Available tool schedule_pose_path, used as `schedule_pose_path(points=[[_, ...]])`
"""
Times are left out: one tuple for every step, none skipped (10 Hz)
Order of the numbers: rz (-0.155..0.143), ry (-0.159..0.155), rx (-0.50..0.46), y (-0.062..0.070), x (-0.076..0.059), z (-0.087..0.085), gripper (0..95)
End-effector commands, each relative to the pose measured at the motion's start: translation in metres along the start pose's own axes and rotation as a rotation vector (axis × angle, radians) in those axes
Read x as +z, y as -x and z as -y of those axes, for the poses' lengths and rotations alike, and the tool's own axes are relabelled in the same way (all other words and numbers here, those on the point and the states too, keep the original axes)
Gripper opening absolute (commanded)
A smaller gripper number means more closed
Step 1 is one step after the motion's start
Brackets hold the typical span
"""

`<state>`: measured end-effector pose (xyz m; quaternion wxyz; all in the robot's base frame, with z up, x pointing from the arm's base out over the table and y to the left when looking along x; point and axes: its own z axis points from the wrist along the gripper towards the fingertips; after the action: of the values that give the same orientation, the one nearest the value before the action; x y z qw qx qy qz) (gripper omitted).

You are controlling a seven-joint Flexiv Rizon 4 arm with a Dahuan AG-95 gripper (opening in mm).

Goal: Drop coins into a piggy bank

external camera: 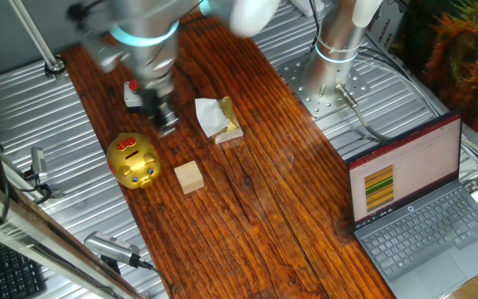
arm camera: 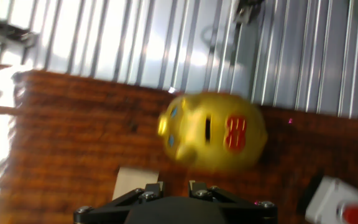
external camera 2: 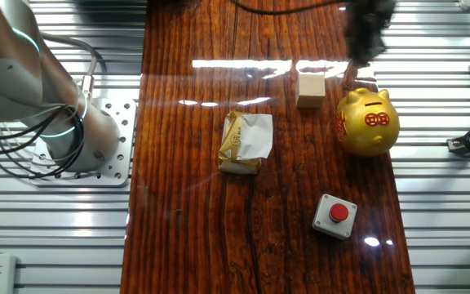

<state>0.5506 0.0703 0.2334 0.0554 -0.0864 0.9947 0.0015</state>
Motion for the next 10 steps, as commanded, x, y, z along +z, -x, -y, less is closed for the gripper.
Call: schedule_pose_path(points=[[0.022, 0.049, 0.046, -0.124, -0.007, -0.011, 19.0], [0.017, 0.045, 0.047, -0.133, -0.003, -0.010, 19.0], [0.011, 0.042, 0.049, -0.136, -0.002, -0.010, 19.0], [0.012, 0.042, 0.052, -0.136, -0.001, -0.011, 19.0], [0.014, 0.038, 0.051, -0.136, -0.001, -0.011, 19.0], [0.013, 0.034, 0.049, -0.136, -0.001, -0.011, 19.0], [0.011, 0.026, 0.038, -0.136, -0.002, -0.011, 19.0], [0.005, 0.013, 0.014, -0.137, -0.002, -0.010, 19.0], [0.000, 0.014, 0.009, -0.137, -0.003, -0.010, 19.0], [-0.006, 0.015, -0.001, -0.137, -0.003, -0.010, 19.0]])
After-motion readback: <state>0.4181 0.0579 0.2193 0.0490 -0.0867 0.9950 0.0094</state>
